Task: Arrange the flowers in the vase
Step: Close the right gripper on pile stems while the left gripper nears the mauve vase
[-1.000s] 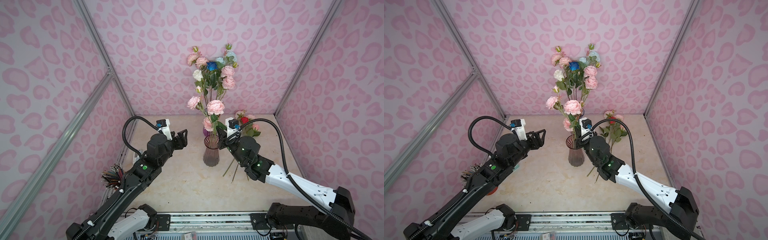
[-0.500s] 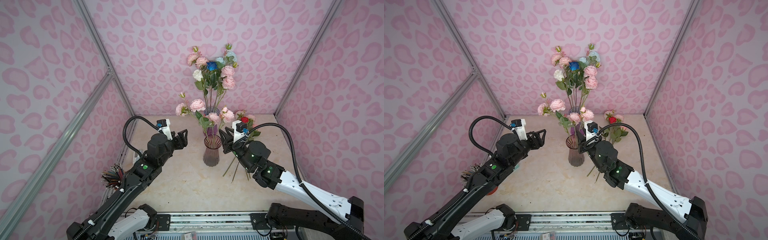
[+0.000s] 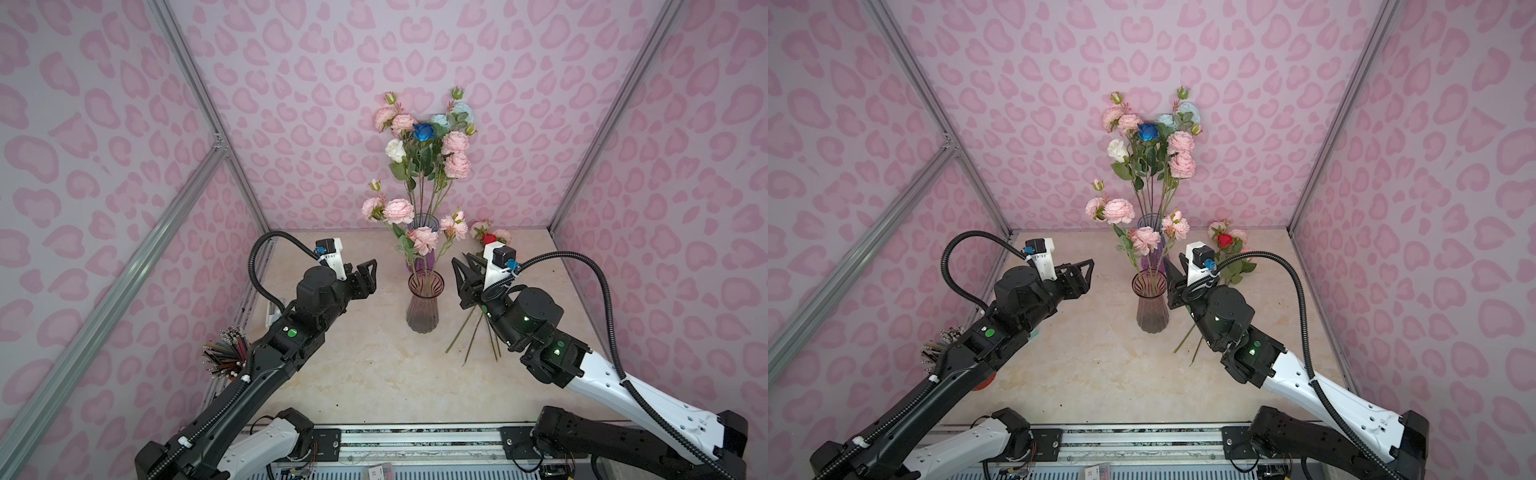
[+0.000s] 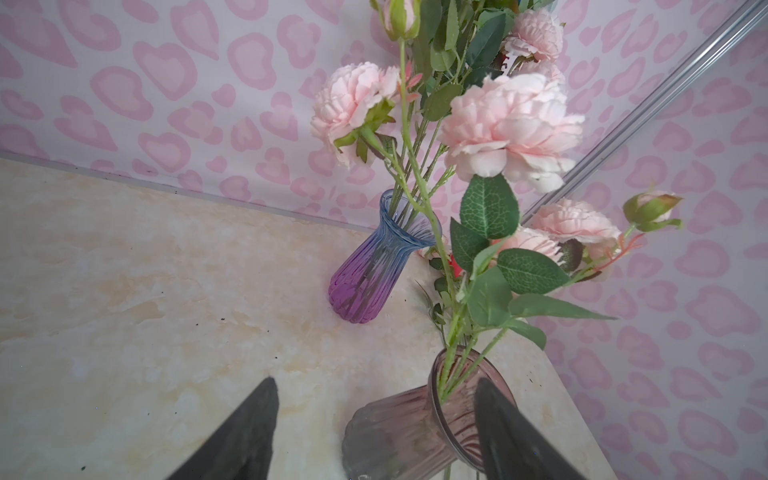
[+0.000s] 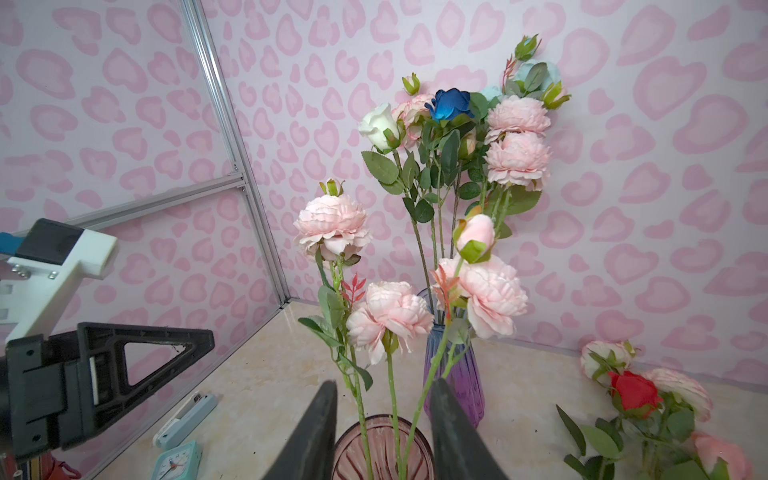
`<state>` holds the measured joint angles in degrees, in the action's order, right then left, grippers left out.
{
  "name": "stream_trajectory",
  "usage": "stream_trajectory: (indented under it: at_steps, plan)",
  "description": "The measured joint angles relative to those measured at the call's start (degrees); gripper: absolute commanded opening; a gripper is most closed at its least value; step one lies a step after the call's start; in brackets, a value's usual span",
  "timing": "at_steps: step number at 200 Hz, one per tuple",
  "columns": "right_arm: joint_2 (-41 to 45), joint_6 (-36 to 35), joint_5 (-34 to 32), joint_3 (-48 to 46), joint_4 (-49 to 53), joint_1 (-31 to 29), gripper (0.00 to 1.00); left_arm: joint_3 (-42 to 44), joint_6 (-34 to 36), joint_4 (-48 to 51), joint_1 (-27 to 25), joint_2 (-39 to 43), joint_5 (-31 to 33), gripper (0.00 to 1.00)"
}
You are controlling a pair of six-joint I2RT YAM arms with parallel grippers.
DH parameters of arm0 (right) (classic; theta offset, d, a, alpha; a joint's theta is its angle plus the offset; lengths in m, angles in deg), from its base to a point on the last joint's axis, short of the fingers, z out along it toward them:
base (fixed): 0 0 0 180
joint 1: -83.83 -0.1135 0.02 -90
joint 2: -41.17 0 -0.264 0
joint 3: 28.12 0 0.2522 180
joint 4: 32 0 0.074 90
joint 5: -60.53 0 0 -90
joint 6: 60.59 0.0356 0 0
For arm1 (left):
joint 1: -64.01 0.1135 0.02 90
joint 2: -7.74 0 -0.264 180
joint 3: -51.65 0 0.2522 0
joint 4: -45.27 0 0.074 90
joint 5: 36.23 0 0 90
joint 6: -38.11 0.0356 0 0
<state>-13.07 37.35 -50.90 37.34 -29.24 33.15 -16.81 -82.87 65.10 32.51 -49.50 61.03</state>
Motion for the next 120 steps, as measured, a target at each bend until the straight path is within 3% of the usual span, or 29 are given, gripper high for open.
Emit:
stream_trajectory:
  at_steps: [26,59,88,120]
  plan:
    - [3.32,2.01,-1.55,-2.16,3.39,5.29,0.39,0.00,-0.46,-0.24,-0.09,-0.61,-3.96,0.74]
    - [3.37,12.00,2.54,-5.46,11.45,23.30,0.37,-0.50,-0.79,-1.92,-1.88,-0.83,-13.18,0.71]
    - [-2.67,20.39,9.88,-7.98,16.79,36.59,0.36,-0.44,0.15,-4.98,-4.74,-0.15,-21.05,0.71]
    - [-14.80,24.61,18.97,-6.27,19.04,42.82,0.36,0.24,2.80,-8.90,-7.04,1.20,-29.35,0.71]
